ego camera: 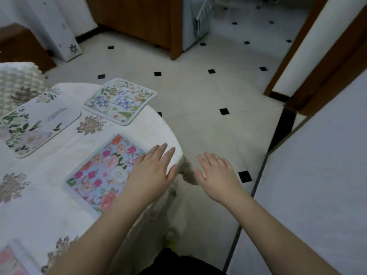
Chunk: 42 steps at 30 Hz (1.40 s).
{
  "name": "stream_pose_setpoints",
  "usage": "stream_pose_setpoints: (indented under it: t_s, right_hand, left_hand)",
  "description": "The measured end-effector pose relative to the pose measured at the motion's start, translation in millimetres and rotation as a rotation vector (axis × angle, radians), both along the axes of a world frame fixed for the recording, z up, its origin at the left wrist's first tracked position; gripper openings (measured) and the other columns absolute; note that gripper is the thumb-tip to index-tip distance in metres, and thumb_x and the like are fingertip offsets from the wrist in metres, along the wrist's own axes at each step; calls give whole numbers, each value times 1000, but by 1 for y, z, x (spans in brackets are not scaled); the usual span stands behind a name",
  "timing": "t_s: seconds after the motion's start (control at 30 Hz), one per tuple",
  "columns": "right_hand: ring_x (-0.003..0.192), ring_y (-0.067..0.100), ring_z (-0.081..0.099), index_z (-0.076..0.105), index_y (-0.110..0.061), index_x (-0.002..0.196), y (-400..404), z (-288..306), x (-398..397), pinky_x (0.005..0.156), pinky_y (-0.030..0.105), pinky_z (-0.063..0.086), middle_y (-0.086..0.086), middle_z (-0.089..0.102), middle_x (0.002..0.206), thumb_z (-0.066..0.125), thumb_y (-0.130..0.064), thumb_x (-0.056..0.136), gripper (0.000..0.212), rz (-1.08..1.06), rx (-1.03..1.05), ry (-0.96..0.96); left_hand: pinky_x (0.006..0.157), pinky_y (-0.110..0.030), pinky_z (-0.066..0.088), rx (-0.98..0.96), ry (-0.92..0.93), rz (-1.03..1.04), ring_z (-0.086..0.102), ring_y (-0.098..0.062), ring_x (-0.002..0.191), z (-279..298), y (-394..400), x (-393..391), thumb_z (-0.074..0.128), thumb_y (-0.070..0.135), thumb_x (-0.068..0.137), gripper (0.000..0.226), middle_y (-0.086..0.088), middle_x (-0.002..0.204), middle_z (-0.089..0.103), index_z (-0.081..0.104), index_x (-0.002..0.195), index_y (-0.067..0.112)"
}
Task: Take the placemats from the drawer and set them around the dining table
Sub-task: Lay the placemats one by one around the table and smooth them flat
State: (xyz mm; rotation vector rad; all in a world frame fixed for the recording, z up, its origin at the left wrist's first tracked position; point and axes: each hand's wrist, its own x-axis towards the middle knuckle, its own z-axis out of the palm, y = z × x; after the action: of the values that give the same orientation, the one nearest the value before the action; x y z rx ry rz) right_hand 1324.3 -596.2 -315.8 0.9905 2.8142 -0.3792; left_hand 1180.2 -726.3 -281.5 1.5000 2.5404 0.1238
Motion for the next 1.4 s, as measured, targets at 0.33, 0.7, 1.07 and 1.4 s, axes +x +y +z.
stream_pose_setpoints:
  t_s: [0.33, 0.7, 1.07, 1.4]
  right_hand:
    - [148, 22, 19, 22, -24, 154, 102, 28, 6, 120, 40, 10, 3, 23, 161, -10, -59, 80, 89, -191, 108, 20]
    - [149, 23, 17, 21, -23, 155, 208, 39, 4, 120, 41, 9, 4, 21, 162, -12, -54, 83, 85, -357, 215, -34]
    - [150, 21, 11, 15, -25, 156, 346, 36, -21, 120, 39, 4, 2, 15, 164, -11, -56, 83, 84, -226, 143, 39]
    - [149, 20, 14, 25, -25, 154, 428, 67, -76, 121, 39, 6, 1, 18, 163, -13, -57, 81, 88, -64, 180, 110]
  left_hand:
    - [121, -42, 12, -30, 38, -226, 0, -17, 152, 19, 115, -32, -9, 66, 81, 82, 4, 165, 0, 5, 155, 33]
    - [115, -46, 25, 41, 64, -262, 22, -28, 147, 34, 255, -57, -3, 66, 83, 82, -1, 161, 24, 22, 154, 31]
    - [117, -49, 22, -56, 156, -161, 26, -26, 147, 40, 374, -45, -2, 62, 86, 81, -2, 160, 29, 29, 152, 28]
    - [120, -46, 11, -20, 193, -33, 14, -22, 151, 56, 432, -76, -8, 66, 81, 85, 3, 163, 20, 22, 154, 34]
